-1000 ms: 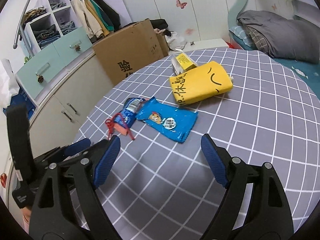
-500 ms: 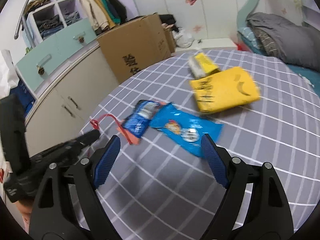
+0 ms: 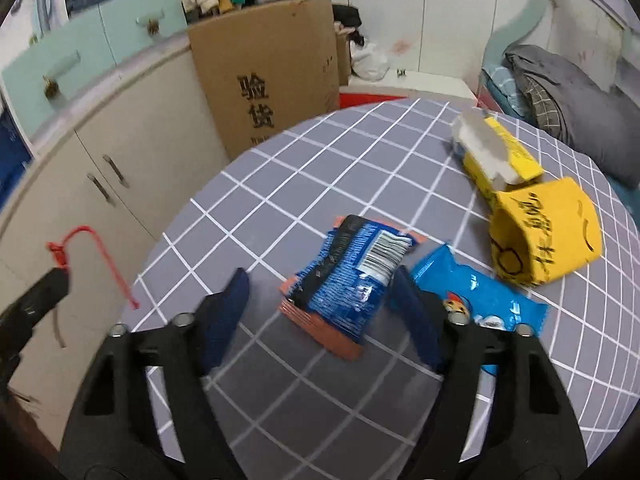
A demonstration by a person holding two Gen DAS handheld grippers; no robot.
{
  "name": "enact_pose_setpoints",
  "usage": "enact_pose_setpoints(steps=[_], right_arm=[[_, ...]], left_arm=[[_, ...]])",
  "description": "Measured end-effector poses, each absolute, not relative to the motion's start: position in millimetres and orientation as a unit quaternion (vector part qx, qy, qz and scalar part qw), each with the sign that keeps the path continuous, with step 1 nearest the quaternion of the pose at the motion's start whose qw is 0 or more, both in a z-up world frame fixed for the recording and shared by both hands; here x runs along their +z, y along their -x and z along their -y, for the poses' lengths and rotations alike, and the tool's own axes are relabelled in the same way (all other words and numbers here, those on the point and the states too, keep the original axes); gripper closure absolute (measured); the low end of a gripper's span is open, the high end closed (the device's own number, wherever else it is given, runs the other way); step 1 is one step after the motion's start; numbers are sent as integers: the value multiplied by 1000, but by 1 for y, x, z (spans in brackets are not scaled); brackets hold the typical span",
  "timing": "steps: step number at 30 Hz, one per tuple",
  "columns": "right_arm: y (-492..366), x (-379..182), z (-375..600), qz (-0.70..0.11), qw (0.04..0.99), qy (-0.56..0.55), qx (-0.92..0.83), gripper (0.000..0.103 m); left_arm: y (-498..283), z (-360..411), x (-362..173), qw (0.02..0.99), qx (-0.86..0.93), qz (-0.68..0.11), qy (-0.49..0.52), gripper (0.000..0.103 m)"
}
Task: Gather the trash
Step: 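Grasp the red string with the left tool while the right tool grasps the dark blue snack bag, then carry red string and snack bag to the wastebasket and open both tools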
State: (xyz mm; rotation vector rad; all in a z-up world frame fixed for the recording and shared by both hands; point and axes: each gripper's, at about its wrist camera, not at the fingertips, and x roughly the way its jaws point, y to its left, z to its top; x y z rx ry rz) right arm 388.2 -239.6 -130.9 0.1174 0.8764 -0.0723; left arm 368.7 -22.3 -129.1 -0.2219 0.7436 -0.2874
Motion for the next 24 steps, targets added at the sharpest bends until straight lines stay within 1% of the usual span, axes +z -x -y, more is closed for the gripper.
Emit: enact_pose_setpoints(steps=[1,5,7,15,24], right_arm=[[-392,-133,237,-427,902,-48,-39,54],[-394,-140,224,-430,901,-7,-51,58],[-389,-140,221,-428,903,-10,-44,60],[-363,-135,192,-432,901,-27,10,61],[-332,-124,109,-422,903,7,78,62]], left_arm=[[-368,17,-130,916,-138,-362,108,101],[-362,0,-135,916,-133,-365,103,101],[-357,-8,-139,915,-131,-367,102,101],[-340,-44,-148,914,-115,-372,114,101],[-315,-84,-157,912,-89,-378,129,101]])
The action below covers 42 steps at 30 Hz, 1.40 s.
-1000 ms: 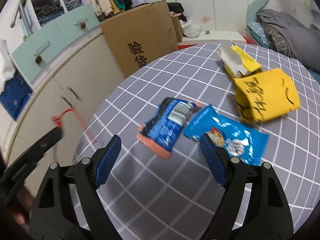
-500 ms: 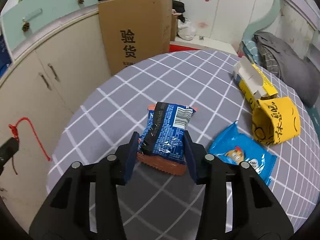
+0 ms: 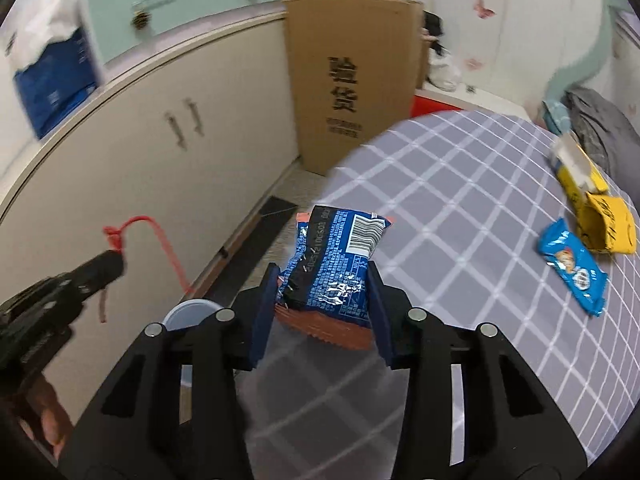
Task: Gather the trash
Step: 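Carry red string and snack bag to the wastebasket and open both tools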
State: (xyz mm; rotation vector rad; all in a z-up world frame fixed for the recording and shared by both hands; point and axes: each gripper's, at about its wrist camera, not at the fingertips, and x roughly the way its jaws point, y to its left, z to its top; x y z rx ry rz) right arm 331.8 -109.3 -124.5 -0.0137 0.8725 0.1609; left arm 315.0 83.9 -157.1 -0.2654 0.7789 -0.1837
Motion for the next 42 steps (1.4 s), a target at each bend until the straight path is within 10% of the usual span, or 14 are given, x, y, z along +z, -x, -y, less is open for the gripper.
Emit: enact_pose_setpoints(steps=[31,34,37,42], right_arm=[[-314,-206,-112,-487,838,61,239,62],[-319,-213,-112,-492,836,56,237,62],[-322,-219,-112,-499,832,48,237,62],[-327,-226,-115,-506,828,45,238,62]], left_arm=[[-275,-260,-266,864,51,-460,196,99],[-278,-268,-274,855,57,-470,210,84],[-278,-279,-281,850,78,-471,220,47],[-277,-289,-285,848,88,-471,228,44]])
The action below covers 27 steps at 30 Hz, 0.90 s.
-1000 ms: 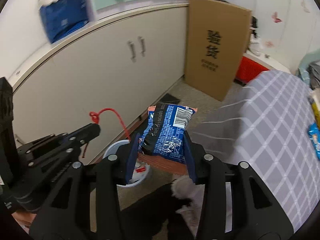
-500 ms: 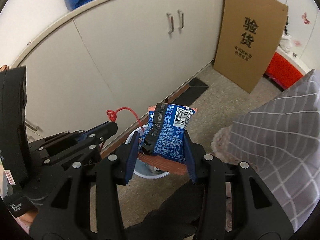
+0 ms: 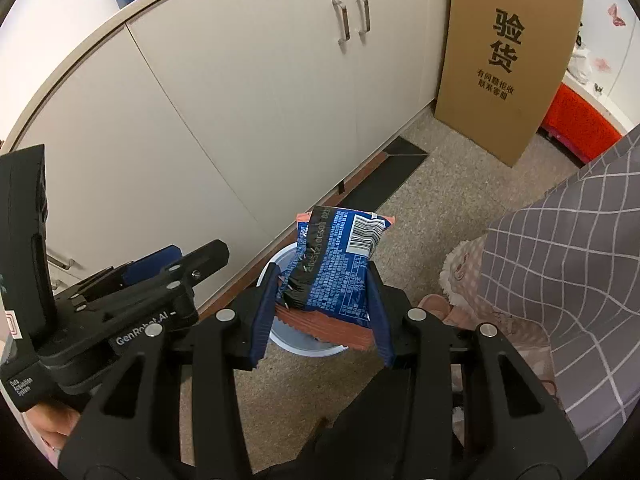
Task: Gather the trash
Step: 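Carry red string and snack bag to the wastebasket and open both tools, then move both tools back over the table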
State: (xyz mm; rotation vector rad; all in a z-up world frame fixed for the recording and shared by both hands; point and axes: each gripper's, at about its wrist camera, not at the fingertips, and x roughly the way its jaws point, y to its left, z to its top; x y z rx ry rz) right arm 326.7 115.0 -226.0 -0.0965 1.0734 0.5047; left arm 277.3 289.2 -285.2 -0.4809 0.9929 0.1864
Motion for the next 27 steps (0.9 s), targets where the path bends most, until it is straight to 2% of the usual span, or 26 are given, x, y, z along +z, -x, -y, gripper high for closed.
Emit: enact_pose_setpoints(steps=[18,20,21,22,27], right_arm=[[-329,-231,-125,-503,826,37,253,61],[-329,-230,-127,-498,826,31,261,59],[-329,-229,-127,-492,829,26,266,53],[-330,-229,-127,-488,830,19,270,41],[-331,-227,-130,-481,833,8,274,41]], left_arm=[[-272,-301,-284,845,116,-464,240,42],[-270,-303,-282,846,126,-459,240,41],[-270,-304,-281,847,131,-456,240,40],[-269,-306,-280,847,138,-454,241,39],[-267,-314,-278,844,154,-452,243,39]])
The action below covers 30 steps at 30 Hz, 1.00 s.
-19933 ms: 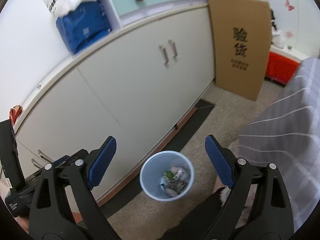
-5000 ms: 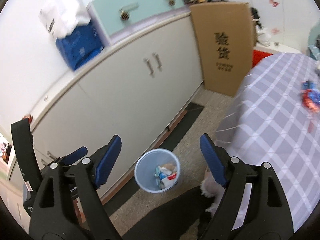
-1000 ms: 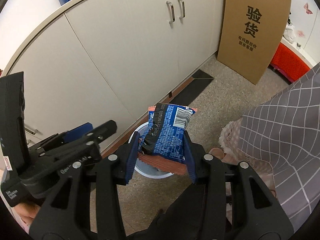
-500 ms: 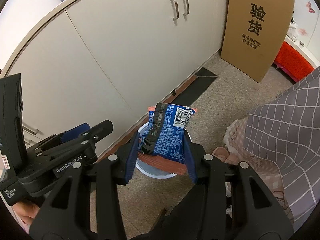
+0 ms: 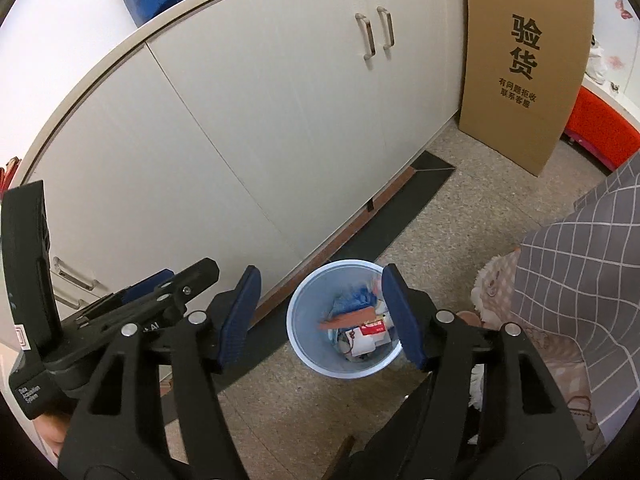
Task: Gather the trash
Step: 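Move both tools back over the table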
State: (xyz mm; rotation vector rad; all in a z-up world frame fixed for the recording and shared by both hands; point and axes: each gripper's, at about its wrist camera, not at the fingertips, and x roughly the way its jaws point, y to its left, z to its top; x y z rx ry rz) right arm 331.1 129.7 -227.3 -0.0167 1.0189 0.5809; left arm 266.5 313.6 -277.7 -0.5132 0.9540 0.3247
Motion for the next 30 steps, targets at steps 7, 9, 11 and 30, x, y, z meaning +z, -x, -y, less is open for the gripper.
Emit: enact_pose_setpoints(steps=[7,9,11,30], right_arm=[[-328,-226,-124,-479,836,11,266,41],[-327,-224,-119,-480,837,8,263,41],[-327,-220,-113,-478,840,4,258,41],[-305,-107,76,-374,909,-63,174,36]], left_arm=[[-263,-310,-273,846,150,-451,241,38],[-266,-306,-271,848,146,-451,238,38],[-267,-299,-267,850,142,-451,233,38],[-287,-140,-156,908,23,-396,137,34]])
